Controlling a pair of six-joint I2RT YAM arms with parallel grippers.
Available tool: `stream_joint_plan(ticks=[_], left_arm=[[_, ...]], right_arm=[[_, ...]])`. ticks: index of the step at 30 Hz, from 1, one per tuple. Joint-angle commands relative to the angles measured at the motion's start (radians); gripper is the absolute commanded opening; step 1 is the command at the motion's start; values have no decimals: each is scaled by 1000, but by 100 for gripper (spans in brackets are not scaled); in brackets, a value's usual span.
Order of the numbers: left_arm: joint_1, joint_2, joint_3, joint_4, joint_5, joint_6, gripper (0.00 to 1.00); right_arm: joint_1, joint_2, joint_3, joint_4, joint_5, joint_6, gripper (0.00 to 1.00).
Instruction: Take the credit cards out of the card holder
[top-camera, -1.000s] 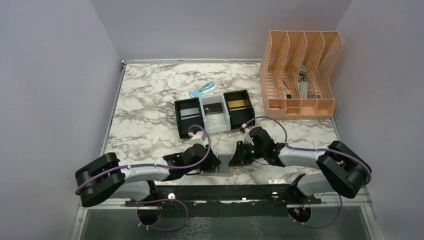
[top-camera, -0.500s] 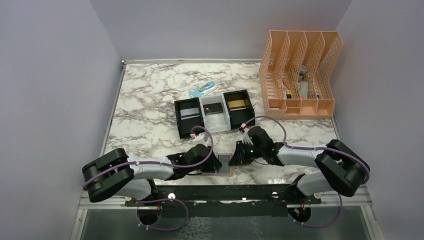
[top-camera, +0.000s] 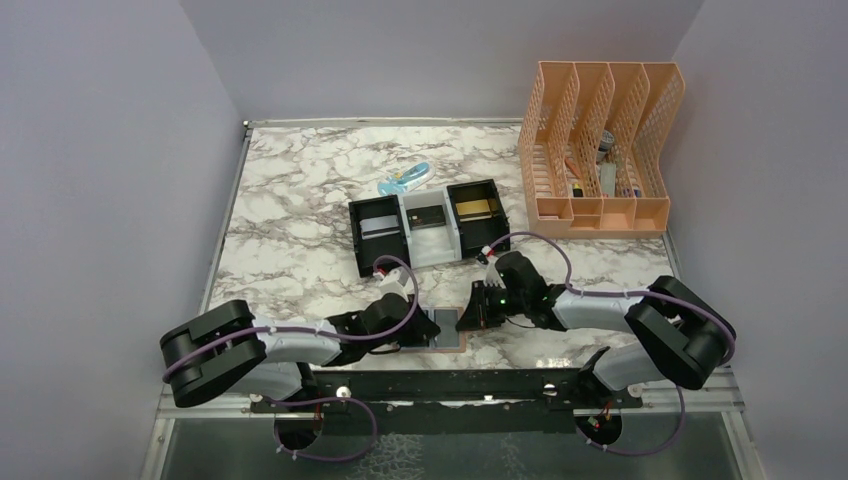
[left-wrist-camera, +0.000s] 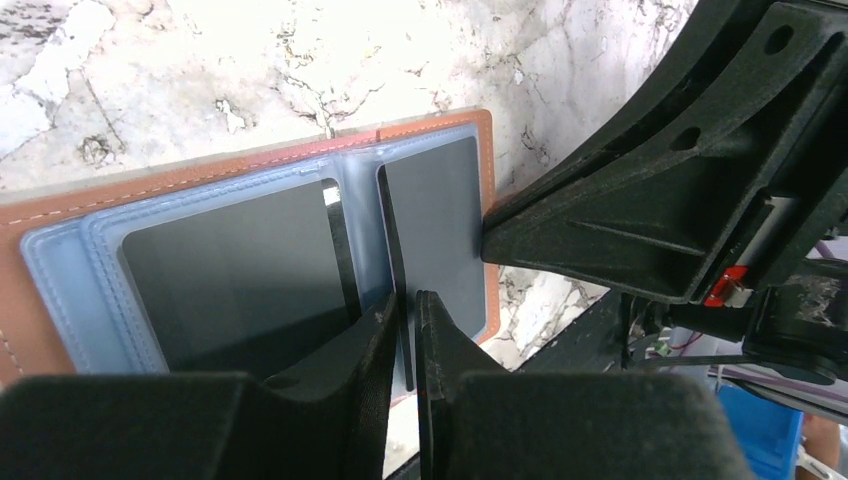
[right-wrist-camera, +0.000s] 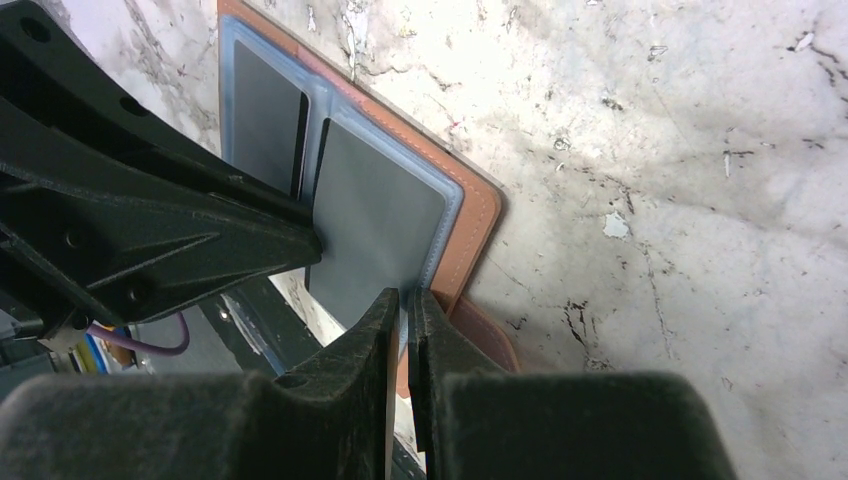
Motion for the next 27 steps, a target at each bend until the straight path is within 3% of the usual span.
stream_joint_plan(ticks=[1, 9, 27], left_arm=[[-3, -54, -18, 71, -8, -43, 13], [-4, -76, -47, 92, -12, -65, 1], [-4, -116, -68, 91, -24, -69, 0]], right_arm=[[10, 64, -25, -46, 140, -41, 11], [10, 62, -22, -51, 140, -43, 11], [10, 65, -9, -55, 132, -45, 10]])
